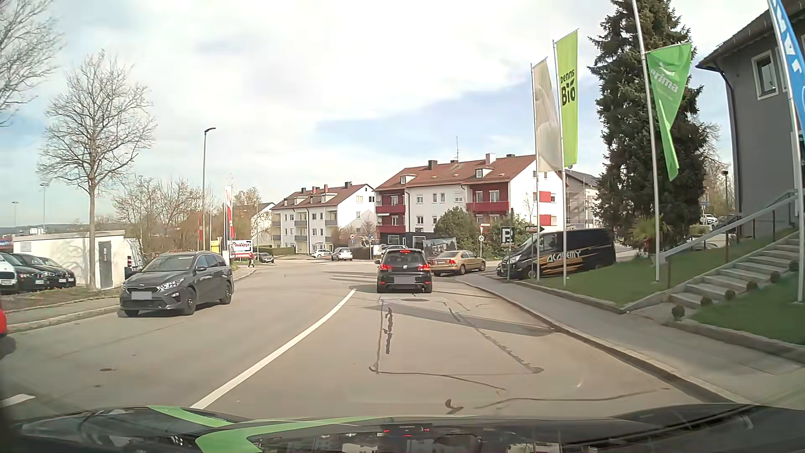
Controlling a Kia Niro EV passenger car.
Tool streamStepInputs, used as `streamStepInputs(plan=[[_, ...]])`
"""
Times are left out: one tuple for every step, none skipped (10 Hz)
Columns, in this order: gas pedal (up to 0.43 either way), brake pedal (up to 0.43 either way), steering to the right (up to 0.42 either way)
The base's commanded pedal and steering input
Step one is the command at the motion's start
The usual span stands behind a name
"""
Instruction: Follow the waypoints while adhering to traffic rules and regulations
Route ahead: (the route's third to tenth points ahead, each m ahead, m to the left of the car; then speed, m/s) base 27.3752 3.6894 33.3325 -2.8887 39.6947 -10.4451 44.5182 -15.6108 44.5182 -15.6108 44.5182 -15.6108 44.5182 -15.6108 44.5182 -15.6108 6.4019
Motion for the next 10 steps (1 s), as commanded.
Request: streamStepInputs(plan=[[0.0, 0.0, -0.01], [0.0, 0.0, -0.01], [0.0, 0.0, -0.011], [0.0, 0.0, -0.011], [0.0, 0.0, -0.011], [0.0, 0.0, -0.011], [0.0, 0.0, -0.013], [0.0, 0.043, -0.013], [0.0, 0.14, -0.015], [0.0, 0.165, -0.017]])
